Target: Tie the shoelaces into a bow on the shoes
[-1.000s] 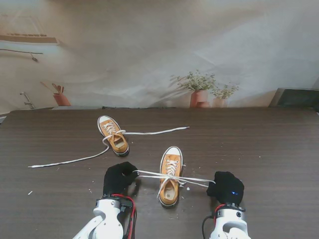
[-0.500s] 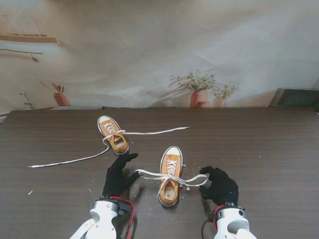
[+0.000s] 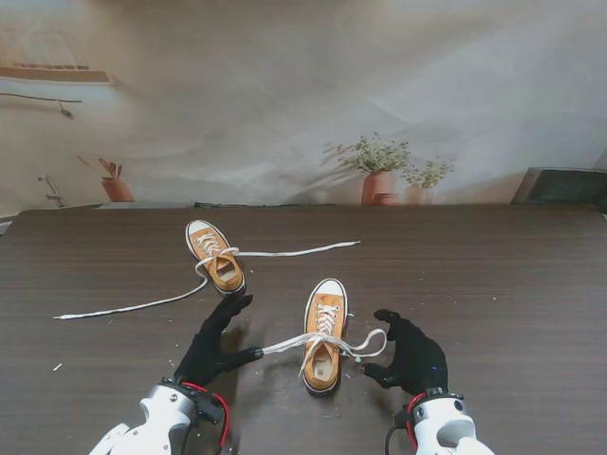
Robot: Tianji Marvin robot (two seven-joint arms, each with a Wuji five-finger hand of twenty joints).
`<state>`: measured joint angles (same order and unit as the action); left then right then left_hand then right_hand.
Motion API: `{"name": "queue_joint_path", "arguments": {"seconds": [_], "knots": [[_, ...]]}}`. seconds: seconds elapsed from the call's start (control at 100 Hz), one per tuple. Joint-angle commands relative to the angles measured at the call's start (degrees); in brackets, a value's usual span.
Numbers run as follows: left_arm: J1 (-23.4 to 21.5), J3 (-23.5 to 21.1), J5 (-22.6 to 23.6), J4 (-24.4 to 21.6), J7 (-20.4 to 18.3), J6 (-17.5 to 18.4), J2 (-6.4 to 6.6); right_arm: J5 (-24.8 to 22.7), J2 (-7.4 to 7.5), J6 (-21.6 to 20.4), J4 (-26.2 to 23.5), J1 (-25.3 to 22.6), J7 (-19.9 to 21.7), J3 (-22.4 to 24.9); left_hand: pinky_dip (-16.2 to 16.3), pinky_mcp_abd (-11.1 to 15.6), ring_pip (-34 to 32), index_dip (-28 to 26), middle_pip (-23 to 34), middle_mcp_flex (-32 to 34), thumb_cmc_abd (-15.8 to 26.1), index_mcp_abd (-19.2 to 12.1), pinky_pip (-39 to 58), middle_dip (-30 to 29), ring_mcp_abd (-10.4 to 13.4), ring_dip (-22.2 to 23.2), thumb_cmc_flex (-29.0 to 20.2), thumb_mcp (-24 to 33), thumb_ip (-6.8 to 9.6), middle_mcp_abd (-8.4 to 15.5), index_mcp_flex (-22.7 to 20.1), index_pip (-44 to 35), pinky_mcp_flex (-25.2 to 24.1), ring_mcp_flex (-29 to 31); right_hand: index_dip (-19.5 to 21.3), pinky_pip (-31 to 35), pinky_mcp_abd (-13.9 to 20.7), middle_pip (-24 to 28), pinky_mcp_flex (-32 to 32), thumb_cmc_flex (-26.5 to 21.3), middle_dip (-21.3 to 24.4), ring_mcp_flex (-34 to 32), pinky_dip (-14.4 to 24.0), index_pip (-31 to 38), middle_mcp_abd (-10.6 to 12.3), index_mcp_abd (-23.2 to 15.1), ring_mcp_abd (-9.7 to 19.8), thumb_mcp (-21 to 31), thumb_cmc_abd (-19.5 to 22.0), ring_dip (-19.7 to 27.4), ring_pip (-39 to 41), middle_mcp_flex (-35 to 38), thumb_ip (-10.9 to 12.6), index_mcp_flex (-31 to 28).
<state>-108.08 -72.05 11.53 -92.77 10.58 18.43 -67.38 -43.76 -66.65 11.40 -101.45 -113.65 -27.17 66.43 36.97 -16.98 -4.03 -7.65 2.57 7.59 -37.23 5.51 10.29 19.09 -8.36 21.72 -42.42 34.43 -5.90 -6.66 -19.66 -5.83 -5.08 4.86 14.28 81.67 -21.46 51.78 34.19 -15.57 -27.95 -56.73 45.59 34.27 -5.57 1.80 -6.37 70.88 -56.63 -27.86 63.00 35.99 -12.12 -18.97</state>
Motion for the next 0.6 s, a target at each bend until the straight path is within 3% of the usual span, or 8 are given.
{"name": "queue_joint_path", "arguments": {"seconds": [0.0, 0.12, 0.18, 0.23, 0.26, 0.33, 0.59], "knots": [[-1.0, -1.0, -1.5, -0.9, -2.0, -0.2, 0.55, -0.9, 0.15, -0.2, -0.2, 0.8, 1.1, -0.5, 0.8, 4.4, 1.2, 0.9, -1.3, -1.4, -0.5, 0.3, -1.1, -1.3, 1.8, -1.5, -1.2, -0.4, 0.12, 1.7, 2.0, 1.1, -0.8, -2.2, -1.7, -0.1, -0.1, 0.2, -0.7, 1.3, 0.4, 0.7, 1.1, -0.3, 0.3, -1.9, -0.3, -2.9, 0.3, -1.2, -0.1, -0.9, -0.8, 2.8], [-2.2, -2.1, -6.5, -1.5, -4.2, 1.7, 0.63, -2.8, 0.71, -0.1, -0.9, 2.2, 2.9, -1.9, 0.1, 4.4, 1.6, 0.3, -1.2, -1.3, 2.5, 0.0, -1.8, -0.8, 1.9, -1.4, -0.3, -4.1, 0.22, 1.9, 1.7, 1.6, -0.6, -2.1, -2.1, 0.0, 0.0, 0.1, -1.0, 0.9, 0.3, 1.0, 1.4, 0.6, 0.4, -2.9, -0.4, -3.8, 2.0, -1.3, -0.1, -1.3, -0.6, 3.3], [-2.7, -2.7, -8.6, -1.7, -4.8, 2.3, 0.6, -4.4, 1.12, 0.3, -1.2, 3.1, 4.1, -2.6, -0.6, 4.4, 1.6, -0.5, -0.8, -1.2, 7.4, -0.5, -2.1, -0.2, 2.1, -1.5, -2.3, -13.3, 1.56, 1.9, 1.4, 1.6, -0.5, -2.0, -2.2, -0.1, 0.1, 0.0, -1.1, 0.9, 0.3, 1.3, 1.4, 0.8, 0.4, -3.5, -0.2, -4.3, 2.8, -1.3, -0.2, -1.8, -0.5, 3.4], [-2.9, -2.9, -8.5, -1.5, -3.9, 2.6, 0.37, -5.5, 1.44, 0.6, -1.4, 3.9, 5.2, -3.3, -0.6, 4.2, 1.4, -0.7, -0.4, -0.5, 10.2, -0.6, -2.0, -0.1, 1.9, -1.4, -2.0, -15.2, 1.91, 1.6, 0.8, 1.4, -0.5, -1.4, -2.2, -0.3, 0.2, -0.1, -1.5, 0.9, 0.2, 1.7, 1.4, 1.2, 0.3, -3.9, -0.2, -4.8, 3.4, -1.3, -0.3, -2.2, -0.5, 2.9], [-2.9, -3.1, -8.0, -1.3, -3.5, 2.7, 0.28, -6.2, 1.67, 1.0, -1.7, 4.3, 6.1, -3.8, 0.1, 4.0, 1.5, -0.8, 0.2, -0.5, 12.2, -0.8, -1.4, -0.1, 1.9, -1.3, -3.3, -19.3, 2.55, 1.6, 0.6, 1.3, -0.8, -1.1, -2.4, -0.4, 0.3, -0.2, -1.7, 1.0, 0.2, 1.9, 1.4, 1.3, 0.3, -4.0, -0.3, -5.5, 4.4, -1.3, -0.4, -2.5, -0.4, 2.8], [-3.1, -3.6, -7.1, -0.9, -2.5, 3.0, 0.12, -7.3, 2.02, 1.6, -1.7, 5.6, 7.4, -5.0, 0.2, 3.9, 1.3, -0.9, 0.6, 0.1, 12.4, -0.8, -1.3, -0.1, 1.6, -1.2, -4.1, -19.9, 2.87, 1.4, -0.2, 0.9, -0.7, -0.6, -2.6, -0.6, 0.2, -0.2, -2.0, 1.0, 0.2, 2.1, 1.3, 1.5, 0.2, -4.8, -0.4, -6.2, 5.4, -1.4, -0.5, -2.6, -0.2, 2.3], [-3.8, -5.0, 7.4, 0.8, 3.2, 3.4, 0.32, -12.2, 2.92, 5.1, 0.9, 11.5, 9.9, -10.9, 1.4, 3.0, 0.7, -1.6, 2.2, 1.8, 12.8, -0.8, -0.5, 0.3, 0.7, -0.7, -4.3, -19.7, 3.23, 0.7, -2.9, -0.6, -0.6, 1.1, -2.9, -0.5, -0.3, -0.4, -1.4, 0.7, 0.1, 1.4, 1.3, 1.5, -0.1, -6.2, -0.6, -7.9, 7.7, -1.5, -0.5, -2.0, 0.1, 1.3]]}}
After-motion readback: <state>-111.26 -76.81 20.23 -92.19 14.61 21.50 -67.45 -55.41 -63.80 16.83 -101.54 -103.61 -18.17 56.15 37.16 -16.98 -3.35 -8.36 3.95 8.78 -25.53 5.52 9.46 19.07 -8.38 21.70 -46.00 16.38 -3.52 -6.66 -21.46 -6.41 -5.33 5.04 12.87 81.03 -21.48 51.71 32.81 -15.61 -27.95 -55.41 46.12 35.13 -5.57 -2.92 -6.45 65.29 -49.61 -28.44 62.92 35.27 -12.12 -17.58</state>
